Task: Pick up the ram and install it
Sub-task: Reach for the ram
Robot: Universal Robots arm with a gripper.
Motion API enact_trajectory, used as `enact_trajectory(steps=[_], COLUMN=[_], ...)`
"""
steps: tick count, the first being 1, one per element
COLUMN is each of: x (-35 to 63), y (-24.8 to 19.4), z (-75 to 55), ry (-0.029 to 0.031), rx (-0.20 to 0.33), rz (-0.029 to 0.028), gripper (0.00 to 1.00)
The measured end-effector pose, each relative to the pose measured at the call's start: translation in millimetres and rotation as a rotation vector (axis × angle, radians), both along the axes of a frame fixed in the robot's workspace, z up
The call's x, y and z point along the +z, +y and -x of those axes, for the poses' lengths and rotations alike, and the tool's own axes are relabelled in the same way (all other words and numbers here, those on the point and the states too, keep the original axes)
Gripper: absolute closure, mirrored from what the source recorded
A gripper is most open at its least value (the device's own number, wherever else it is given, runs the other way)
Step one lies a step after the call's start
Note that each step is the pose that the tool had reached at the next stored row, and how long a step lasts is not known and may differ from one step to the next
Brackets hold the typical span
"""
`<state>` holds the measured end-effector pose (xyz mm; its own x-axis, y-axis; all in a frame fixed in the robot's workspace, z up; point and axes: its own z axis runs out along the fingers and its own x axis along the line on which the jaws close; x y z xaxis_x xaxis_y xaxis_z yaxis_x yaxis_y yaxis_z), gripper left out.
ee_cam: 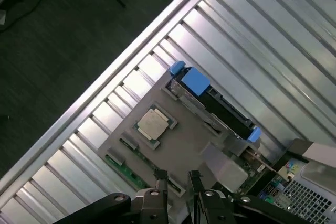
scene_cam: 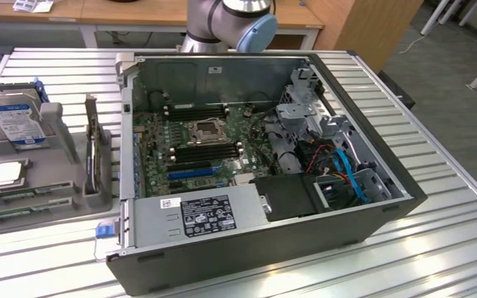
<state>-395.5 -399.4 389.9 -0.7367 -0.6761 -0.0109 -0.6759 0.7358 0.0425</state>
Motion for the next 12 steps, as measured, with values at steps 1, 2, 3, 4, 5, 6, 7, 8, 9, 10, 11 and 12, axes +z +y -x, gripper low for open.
enact_trajectory(steps=[1,2,3,4,5,6,7,8,9,10,11,12], x=[-0.2,-0.3,-0.4,-0.6,-0.8,-1.0,-1.1,-1.2,-1.5,-1.6,-1.9,-2.0], y=[0.0,0.0,0.0,0.0,0.0,0.0,0.0,0.0,0.0,0.0,0.0,0.0], z=[0.0,0.0,0.0,0.0,0.0,0.0,0.0,0.0,0.0,0.0,0.0,0.0], ry=[0.0000,-0.0001,0.0000,0.0000,0.0000,0.0000,0.0000,0.0000,0.0000,0.0001,0.0000,0.0000], rx=[0.017,0.037,0.055,0.073,0.091,0.109,0.127,0.145,0.164,0.182,0.200,0.218], rz=[0.0000,0.0000,0.0000,0.0000,0.0000,-0.0001,0.0000,0.0000,0.0000,0.0000,0.0000,0.0000], gripper=[0.71,0.71,0.71,0.71,0.71,0.71,0.71,0.71,0.71,0.71,0.71,0.71])
